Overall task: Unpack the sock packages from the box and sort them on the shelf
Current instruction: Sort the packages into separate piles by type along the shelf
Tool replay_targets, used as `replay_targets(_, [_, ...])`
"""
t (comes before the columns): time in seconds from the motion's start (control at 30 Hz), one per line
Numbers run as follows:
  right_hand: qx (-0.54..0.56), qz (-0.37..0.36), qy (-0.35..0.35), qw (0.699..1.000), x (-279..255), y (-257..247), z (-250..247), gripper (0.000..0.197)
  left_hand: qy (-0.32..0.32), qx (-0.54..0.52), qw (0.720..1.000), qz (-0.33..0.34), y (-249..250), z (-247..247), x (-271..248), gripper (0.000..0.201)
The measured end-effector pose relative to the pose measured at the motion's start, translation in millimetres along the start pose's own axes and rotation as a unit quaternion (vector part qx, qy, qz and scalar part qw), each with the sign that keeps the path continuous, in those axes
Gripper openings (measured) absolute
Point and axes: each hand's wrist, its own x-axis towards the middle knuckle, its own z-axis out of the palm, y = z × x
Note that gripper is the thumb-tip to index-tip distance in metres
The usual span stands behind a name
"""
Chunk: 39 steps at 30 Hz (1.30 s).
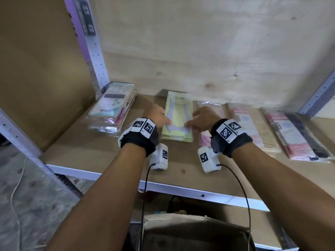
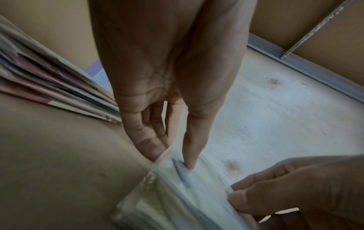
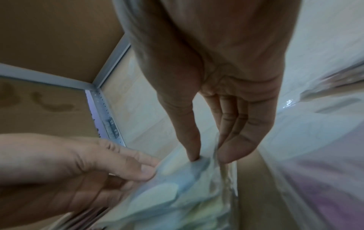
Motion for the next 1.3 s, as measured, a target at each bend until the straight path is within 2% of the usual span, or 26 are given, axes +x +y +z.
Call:
replay_targets(0.1, [-0.049, -0.001, 0.026, 0.998, 3.2, -1.5, 4.0, 0.054, 0.006, 0.046, 0.999, -0.006, 1.3, 4.8, -0.8, 0.052])
replay_targets(0.17, [-0.072, 0.001, 0.023, 0.997, 4.4, -2.6, 5.5, 0.054, 0.003, 0.060, 0.998, -0.018, 3.4, 6.6, -4.2, 0.054])
replay_targets(0.27, [-0.104, -0.004, 0.015, 0.994, 4.7, -3.8, 5.1, 0.033, 0.007, 0.079, 0.996, -0.036, 5.2, 7.0, -7.2, 0.054])
replay_targets(0.43, [-0.112, 0.001, 0.011, 0.994, 4.6, -2.5, 5.0, 0.031, 0.010, 0.134, 0.990, -0.041, 9.1, 4.7, -13.8, 0.049])
replay_targets(0.53, [-0.109, 0.004, 0.006, 0.994, 1.6, -1.9, 5.2, 0.035, 0.013, 0.132, 0.990, -0.038, 10.2, 4.3, -18.3, 0.046])
replay_targets(0.63, [-0.112, 0.009, -0.001, 0.994, 0.3, -2.1, 6.2, 0.028, 0.015, 0.115, 0.992, -0.041, 10.2, 5.4, -19.3, 0.026])
replay_targets(0.67, [-0.103, 0.014, -0.003, 0.995, -0.2, -2.4, 6.4, 0.027, 0.014, 0.114, 0.992, -0.043, 9.6, 5.5, -18.8, 0.026])
replay_targets(0.7, [-0.091, 0.015, -0.002, 0.996, -0.5, -2.3, 6.7, 0.030, 0.013, 0.112, 0.993, -0.044, 9.1, 5.9, -18.5, 0.026])
replay_targets(0.8, [-0.059, 0.015, -0.005, 0.998, 0.5, -0.3, 7.8, 0.066, 0.010, 0.105, 0.994, -0.042, 8.7, 5.8, -19.5, 0.036])
replay_targets(0.9, [-0.062, 0.005, -0.013, 0.998, 2.6, -1.3, 8.9, 0.067, 0.005, 0.106, 0.994, -0.037, 6.9, 5.3, -18.2, 0.043])
replay_targets(1.0, [-0.165, -0.014, -0.001, 0.986, 2.2, -5.3, 7.7, 0.066, 0.010, 0.105, 0.994, -0.027, 4.4, 2.2, -17.9, 0.033])
replay_targets(1.07, [-0.221, -0.059, 0.043, 0.972, 0.9, -11.3, 6.9, 0.063, 0.044, 0.104, 0.994, -0.008, 2.7, -8.7, -15.5, 0.028])
replay_targets(1.17, [-0.200, -0.137, 0.096, 0.965, 5.0, -30.3, 11.2, 0.043, 0.142, 0.059, 0.988, 0.017, -6.2, -43.5, -12.6, 0.020])
replay_targets(1.23, [-0.146, -0.159, 0.097, 0.972, 8.7, -50.2, 20.3, 0.028, 0.225, 0.041, 0.973, 0.015, -20.0, -70.1, -12.6, 0.025])
replay_targets(1.3, [-0.070, -0.169, 0.049, 0.982, 9.3, -70.3, 36.8, 0.017, 0.283, 0.041, 0.958, -0.009, -39.2, -92.8, -14.8, 0.022])
